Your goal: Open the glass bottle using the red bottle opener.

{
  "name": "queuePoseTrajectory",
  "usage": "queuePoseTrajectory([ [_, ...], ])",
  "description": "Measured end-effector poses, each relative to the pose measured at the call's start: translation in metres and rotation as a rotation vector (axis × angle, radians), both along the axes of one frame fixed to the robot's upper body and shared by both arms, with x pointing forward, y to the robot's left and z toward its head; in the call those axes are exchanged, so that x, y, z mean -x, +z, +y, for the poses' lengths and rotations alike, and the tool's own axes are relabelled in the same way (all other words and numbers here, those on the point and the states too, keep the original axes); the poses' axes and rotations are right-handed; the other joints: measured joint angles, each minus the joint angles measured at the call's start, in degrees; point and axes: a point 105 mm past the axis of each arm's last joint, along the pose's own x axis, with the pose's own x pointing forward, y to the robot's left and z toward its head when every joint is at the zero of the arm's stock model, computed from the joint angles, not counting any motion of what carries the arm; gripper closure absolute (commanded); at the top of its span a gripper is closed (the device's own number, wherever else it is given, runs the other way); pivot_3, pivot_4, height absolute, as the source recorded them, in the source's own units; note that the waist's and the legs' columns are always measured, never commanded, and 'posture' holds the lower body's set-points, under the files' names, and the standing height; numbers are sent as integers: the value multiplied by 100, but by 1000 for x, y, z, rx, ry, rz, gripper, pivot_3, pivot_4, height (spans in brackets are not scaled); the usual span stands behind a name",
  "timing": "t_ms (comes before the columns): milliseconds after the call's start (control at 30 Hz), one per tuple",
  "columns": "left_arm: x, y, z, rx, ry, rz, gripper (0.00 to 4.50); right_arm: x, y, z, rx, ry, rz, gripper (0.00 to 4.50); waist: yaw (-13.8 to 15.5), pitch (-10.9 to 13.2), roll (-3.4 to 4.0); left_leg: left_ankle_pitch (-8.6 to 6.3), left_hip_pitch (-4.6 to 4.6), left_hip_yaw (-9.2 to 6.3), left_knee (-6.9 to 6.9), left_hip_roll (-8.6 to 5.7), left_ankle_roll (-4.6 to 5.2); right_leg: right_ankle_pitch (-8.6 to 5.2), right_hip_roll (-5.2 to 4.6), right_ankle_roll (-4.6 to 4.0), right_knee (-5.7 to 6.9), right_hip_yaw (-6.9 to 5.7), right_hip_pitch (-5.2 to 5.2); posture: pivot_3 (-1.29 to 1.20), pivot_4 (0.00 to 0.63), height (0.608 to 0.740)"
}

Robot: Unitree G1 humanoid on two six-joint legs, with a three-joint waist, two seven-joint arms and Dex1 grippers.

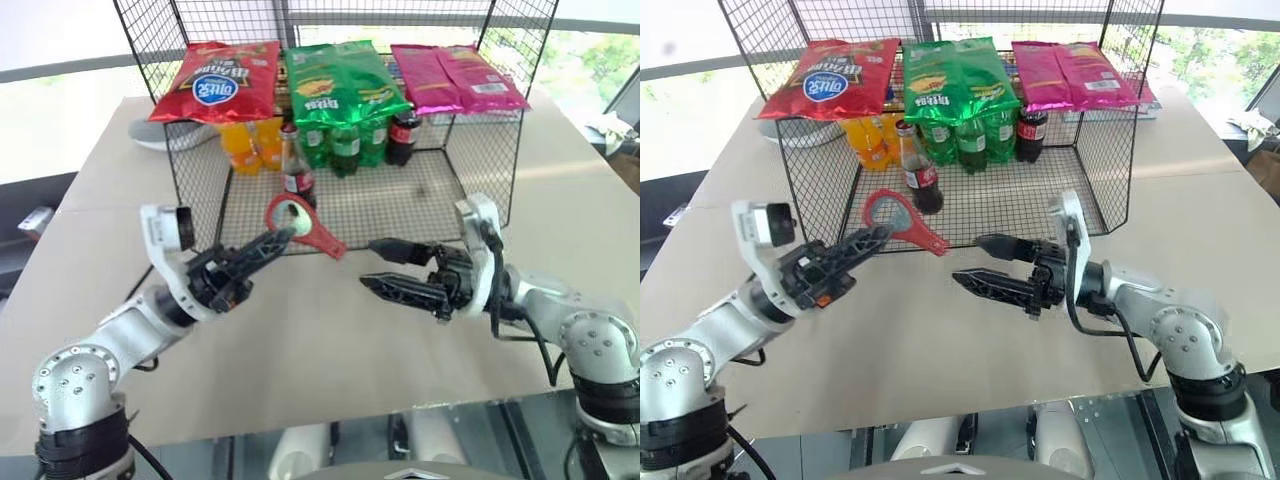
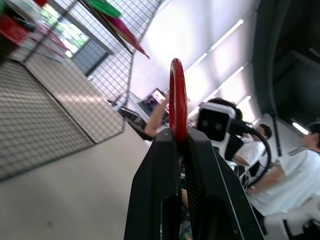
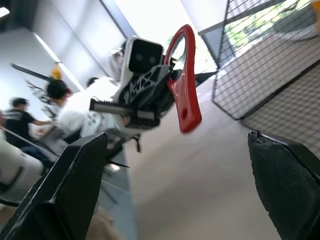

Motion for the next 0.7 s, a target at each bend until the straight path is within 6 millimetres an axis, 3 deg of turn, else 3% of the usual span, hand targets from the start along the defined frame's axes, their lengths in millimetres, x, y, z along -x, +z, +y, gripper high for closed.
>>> queuePoseTrajectory([
  [167,5,-1,-11,9,-35,16,4313,1,3,7,-16,77,65,0,4,0,1,0,0,2,-1,-3,0,0,4,0,0,1,0,0,150,740],
  [700,15,-2,-16,-66,-146,-11,4313,12,2,17,52,237,87,0,-5,1,4,-2,0,4,-3,-5,3,-1,25,1,-2,1,-1,0,150,740],
])
